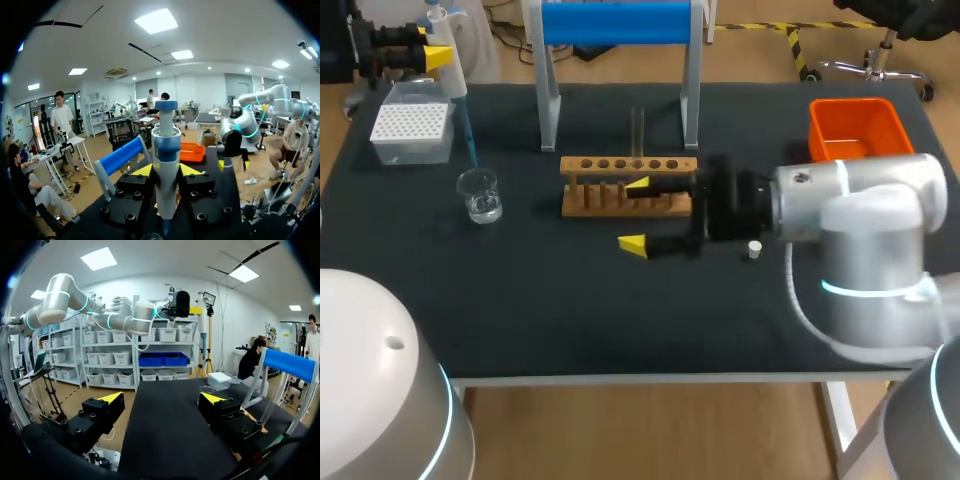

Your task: Invert the test tube, pick up the pipette, mount the tip to pipette, aspirate from beaker and dispense into the tube, eject the tip, return the pipette, and cap with the stopper.

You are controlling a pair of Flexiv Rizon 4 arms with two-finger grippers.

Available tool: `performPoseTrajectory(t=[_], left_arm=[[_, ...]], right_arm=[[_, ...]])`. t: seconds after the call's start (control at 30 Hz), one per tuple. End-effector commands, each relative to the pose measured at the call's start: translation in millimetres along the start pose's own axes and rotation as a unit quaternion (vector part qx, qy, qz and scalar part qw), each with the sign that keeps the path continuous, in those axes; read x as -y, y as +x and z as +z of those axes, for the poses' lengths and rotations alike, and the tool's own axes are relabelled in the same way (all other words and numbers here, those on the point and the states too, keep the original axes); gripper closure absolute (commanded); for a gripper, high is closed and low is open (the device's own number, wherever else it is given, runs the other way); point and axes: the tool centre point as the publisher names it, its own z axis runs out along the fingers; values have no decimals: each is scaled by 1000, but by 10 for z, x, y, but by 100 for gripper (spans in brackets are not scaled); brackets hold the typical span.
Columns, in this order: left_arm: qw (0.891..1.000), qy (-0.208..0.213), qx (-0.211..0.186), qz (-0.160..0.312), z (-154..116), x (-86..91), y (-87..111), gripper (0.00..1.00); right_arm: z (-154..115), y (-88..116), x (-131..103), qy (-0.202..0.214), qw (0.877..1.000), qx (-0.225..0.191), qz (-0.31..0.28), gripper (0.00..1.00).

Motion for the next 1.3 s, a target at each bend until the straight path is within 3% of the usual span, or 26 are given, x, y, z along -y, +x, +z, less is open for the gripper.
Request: performPoseTrajectory(t=[0.03,0.57,1.3], left_arm=[[1000,1,0,1,3,0,-7,100],[1000,1,0,1,3,0,-7,100],[1000,1,0,1,3,0,-7,100]], right_arm=[[303,-3,53,5,1000,30,6,0],[681,-196,199,21,996,91,-5,0],[959,-406,420,53,991,121,28,0]])
